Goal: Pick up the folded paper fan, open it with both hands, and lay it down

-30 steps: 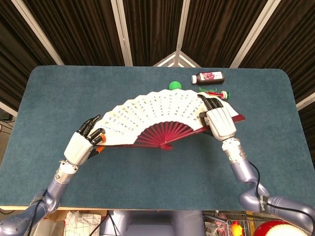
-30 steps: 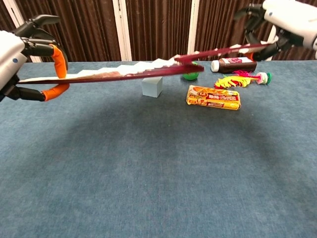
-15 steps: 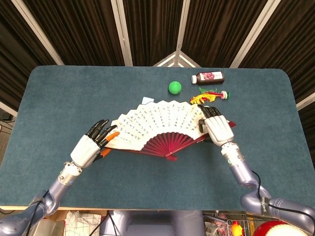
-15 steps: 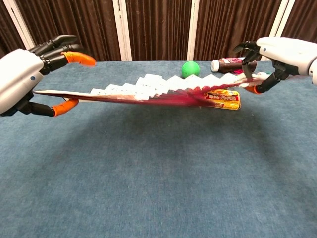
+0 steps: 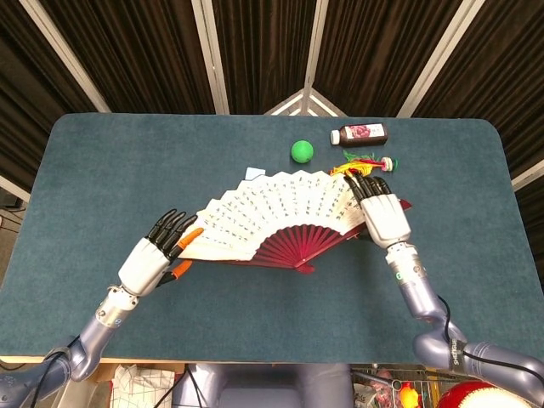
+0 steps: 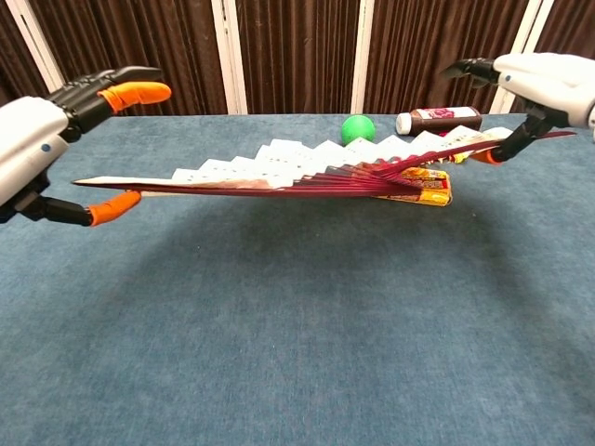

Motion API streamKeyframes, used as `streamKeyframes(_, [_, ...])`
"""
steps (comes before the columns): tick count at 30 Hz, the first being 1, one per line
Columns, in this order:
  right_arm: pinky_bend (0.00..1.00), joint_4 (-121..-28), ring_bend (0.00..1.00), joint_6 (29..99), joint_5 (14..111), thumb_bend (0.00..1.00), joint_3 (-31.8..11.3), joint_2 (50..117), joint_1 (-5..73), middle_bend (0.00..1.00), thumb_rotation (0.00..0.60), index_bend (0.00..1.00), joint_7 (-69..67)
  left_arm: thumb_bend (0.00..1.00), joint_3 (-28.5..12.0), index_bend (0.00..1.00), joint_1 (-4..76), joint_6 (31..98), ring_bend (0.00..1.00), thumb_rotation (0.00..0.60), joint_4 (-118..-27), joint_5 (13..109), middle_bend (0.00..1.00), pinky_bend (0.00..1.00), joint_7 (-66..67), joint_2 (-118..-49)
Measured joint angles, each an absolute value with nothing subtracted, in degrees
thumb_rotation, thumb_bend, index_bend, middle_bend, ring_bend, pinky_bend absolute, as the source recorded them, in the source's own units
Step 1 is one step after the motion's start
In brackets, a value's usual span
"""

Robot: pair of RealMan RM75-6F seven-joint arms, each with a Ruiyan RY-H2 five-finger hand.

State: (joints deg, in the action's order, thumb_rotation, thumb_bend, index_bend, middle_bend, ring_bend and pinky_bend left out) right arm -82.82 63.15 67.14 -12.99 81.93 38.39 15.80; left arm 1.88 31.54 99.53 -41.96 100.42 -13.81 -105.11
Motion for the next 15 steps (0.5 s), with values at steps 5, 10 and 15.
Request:
streamKeyframes(5, [0.12, -82.3, 0.13, 63.9, 67.5, 0.32, -12.8, 80.8, 38.2, 0.08, 0.6, 0.08, 18.5, 0.48, 1.7, 0.11, 30.8, 99.5, 0.0, 0.6, -46.3, 100.3, 0.0, 0.05, -10.5, -102.5])
streamKeyframes(10, [0.12, -82.7, 0.13, 64.7, 69.1, 0.32, -12.5, 78.4, 38.5, 0.08, 0.6, 0.08, 23.0, 0.48, 0.8, 0.11, 30.5, 98.5, 0.0, 0.6, -48.0, 99.5, 0.0, 0.05, -9.4, -101.5])
streamKeyframes(15, [0.12, -86.1, 0.13, 64.6, 69.5, 0.32, -12.9, 75.0, 39.1, 0.08, 0.6, 0.08, 26.2, 0.48, 0.4, 0.11, 30.4, 97.7, 0.0, 0.6, -48.2, 99.3, 0.0, 0.05, -9.1, -101.6])
